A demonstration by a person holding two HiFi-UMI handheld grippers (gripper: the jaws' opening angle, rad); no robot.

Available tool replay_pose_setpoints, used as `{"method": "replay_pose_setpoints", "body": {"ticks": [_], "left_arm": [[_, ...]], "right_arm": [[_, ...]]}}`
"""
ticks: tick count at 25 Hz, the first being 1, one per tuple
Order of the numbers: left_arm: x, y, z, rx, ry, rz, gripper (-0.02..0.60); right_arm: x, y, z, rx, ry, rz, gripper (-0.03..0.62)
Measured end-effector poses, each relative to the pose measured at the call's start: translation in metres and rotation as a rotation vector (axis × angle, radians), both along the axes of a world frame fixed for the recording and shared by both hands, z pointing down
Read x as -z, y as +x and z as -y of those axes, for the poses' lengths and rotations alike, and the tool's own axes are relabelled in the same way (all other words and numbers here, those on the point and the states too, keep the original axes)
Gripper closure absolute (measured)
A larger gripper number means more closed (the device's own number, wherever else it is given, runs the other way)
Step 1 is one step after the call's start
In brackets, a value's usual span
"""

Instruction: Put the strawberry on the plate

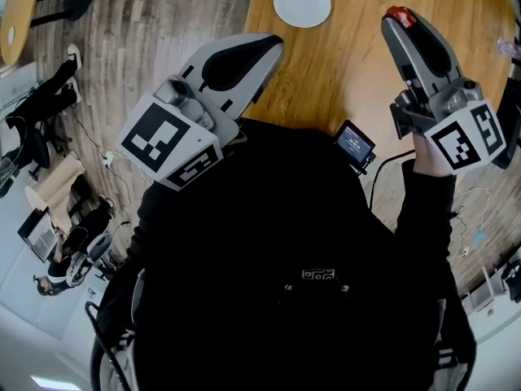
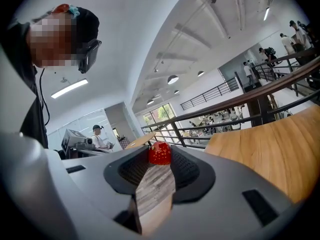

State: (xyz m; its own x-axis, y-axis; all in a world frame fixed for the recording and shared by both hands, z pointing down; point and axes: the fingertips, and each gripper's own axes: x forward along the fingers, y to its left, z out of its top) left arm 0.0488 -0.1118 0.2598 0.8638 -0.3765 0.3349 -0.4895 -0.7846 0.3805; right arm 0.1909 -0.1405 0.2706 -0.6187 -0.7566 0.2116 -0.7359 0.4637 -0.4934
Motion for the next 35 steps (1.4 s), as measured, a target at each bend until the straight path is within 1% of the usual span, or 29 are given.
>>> {"method": "replay_pose_setpoints", "body": {"ticks": [2,4,7,10,14,17,20,26,32,35], "left_arm": [[-0.007,-0.008,-0.003,-0.002,-0.003,-0.003,0.583],[-0.003,-0.013,-0.002,-0.017,-0.007,-0.016,0.583],[0.012,-0.020,0.004,-0.056,-0.001,-0.051,0.583],[0.013,-0.028,0.008,-0.108,0.010,-0.078,0.583],[0.006,-0.013,0.006,-0.156,0.031,-0.097,0.583],[0.007,-0.003,0.011,-0.192,0.040,-0.110,0.583],[0.001,0.006,0.016,-0.232,0.041,-0.114,0.583],[0.003,0.012,0.019,-0.259,0.038,-0.126,0.583],[0.001,0.011,0.014,-0.263,0.013,-0.128,0.583],[0.007,0.006,0.008,-0.265,0.018,-0.128,0.583]], "right_arm": [[-0.004,-0.008,-0.002,-0.002,0.004,-0.003,0.453],[0.006,-0.017,0.001,-0.006,0.009,-0.019,0.453],[0.032,-0.032,0.005,-0.022,0.033,-0.066,0.453],[0.037,-0.041,0.002,-0.073,0.043,-0.087,0.453],[0.036,-0.026,-0.016,-0.121,0.058,-0.114,0.453],[0.041,-0.021,-0.018,-0.151,0.069,-0.138,0.453],[0.035,-0.015,-0.019,-0.185,0.060,-0.142,0.453],[0.026,-0.010,-0.024,-0.214,0.033,-0.127,0.453],[0.033,-0.018,-0.017,-0.188,0.034,-0.153,0.453],[0.036,-0.022,-0.018,-0.174,0.028,-0.164,0.453]]}}
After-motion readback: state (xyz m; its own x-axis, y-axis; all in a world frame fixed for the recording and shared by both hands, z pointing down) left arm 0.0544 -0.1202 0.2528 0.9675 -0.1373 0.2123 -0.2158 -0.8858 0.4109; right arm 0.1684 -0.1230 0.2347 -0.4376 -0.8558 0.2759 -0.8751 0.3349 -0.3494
